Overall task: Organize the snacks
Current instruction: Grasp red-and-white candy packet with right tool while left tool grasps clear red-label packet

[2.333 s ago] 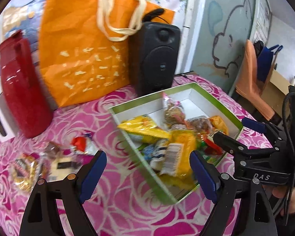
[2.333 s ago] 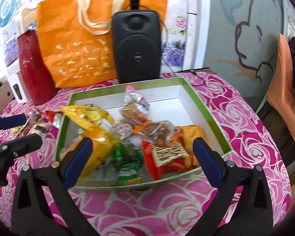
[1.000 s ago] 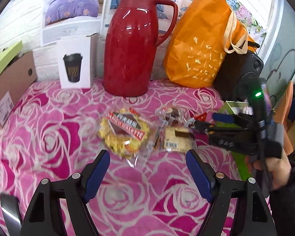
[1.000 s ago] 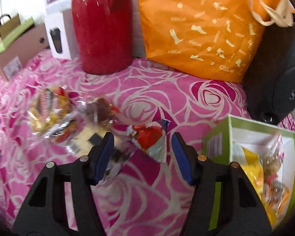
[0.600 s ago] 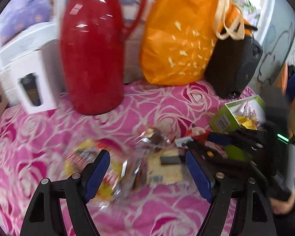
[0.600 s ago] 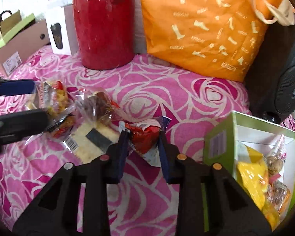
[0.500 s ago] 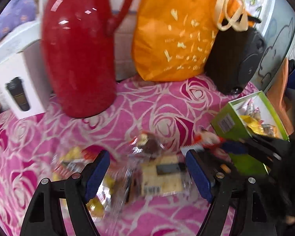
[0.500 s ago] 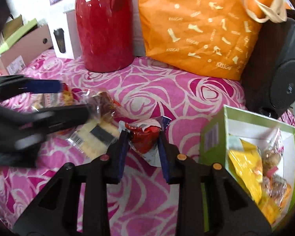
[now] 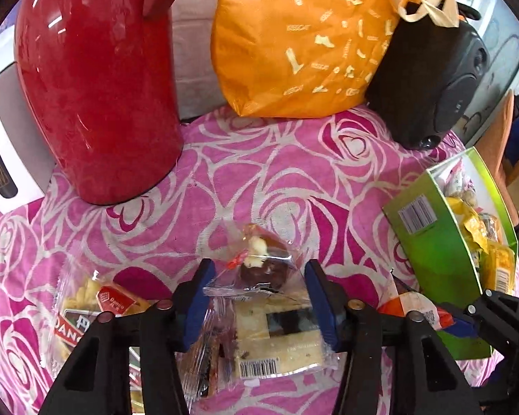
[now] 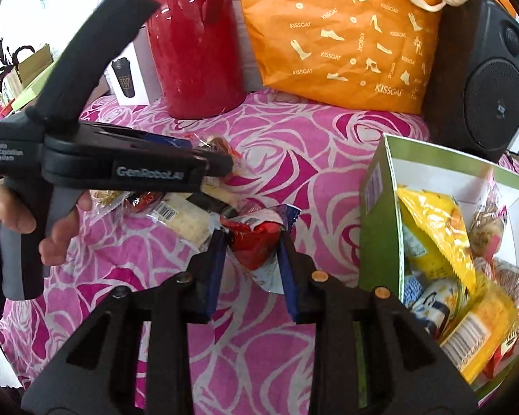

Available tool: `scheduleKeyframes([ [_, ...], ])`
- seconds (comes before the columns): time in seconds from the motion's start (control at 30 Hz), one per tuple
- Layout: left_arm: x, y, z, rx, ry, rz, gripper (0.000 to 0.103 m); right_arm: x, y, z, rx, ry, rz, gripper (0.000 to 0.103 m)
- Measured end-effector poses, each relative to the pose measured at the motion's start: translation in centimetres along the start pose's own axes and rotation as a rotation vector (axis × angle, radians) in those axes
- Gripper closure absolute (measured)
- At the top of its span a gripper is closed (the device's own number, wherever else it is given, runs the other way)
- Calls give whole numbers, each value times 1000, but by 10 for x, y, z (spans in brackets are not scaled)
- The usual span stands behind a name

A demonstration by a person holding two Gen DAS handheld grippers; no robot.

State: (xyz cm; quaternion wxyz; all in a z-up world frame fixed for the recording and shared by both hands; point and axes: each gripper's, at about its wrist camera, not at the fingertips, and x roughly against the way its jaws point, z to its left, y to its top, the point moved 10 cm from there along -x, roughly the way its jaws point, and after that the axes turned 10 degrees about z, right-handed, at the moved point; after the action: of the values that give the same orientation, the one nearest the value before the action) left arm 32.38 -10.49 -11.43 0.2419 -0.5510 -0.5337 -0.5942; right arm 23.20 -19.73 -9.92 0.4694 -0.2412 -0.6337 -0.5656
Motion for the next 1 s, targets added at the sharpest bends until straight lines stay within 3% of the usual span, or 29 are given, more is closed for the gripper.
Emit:
scheduleKeyframes([
  [0.2, 35, -7, -15, -6, -30, -63, 64, 41, 0, 0, -6, 7, -84, 71],
  [0.23, 41, -8, -20, -18, -31, -72, 70, 52, 0, -1, -9, 7, -104, 71],
  [0.27, 46, -9, -27, -37, -31, -79, 97, 60, -1, -2, -12, 3, -120, 71],
  [0.47, 60, -17, -51, -69, -43, -81, 97, 99, -7, -19, -53, -15, -186, 71],
  [0.53, 60, -23, -57, -83, -43, -70, 94, 106, -11, -26, -74, -21, -195, 71],
  [0.67, 42, -46, -61, -103, 3, -18, 49, 118, -23, -37, -106, -25, -207, 71],
  [0.73, 30, -60, -59, -107, 31, 5, 45, 120, -31, -42, -116, -28, -206, 71],
  [0.87, 14, -81, -52, -72, 13, 56, 45, 120, -42, -55, -153, -36, -202, 71],
  [1.0, 21, -77, -62, -72, -24, 39, 41, 125, -49, -67, -187, -43, -211, 71],
])
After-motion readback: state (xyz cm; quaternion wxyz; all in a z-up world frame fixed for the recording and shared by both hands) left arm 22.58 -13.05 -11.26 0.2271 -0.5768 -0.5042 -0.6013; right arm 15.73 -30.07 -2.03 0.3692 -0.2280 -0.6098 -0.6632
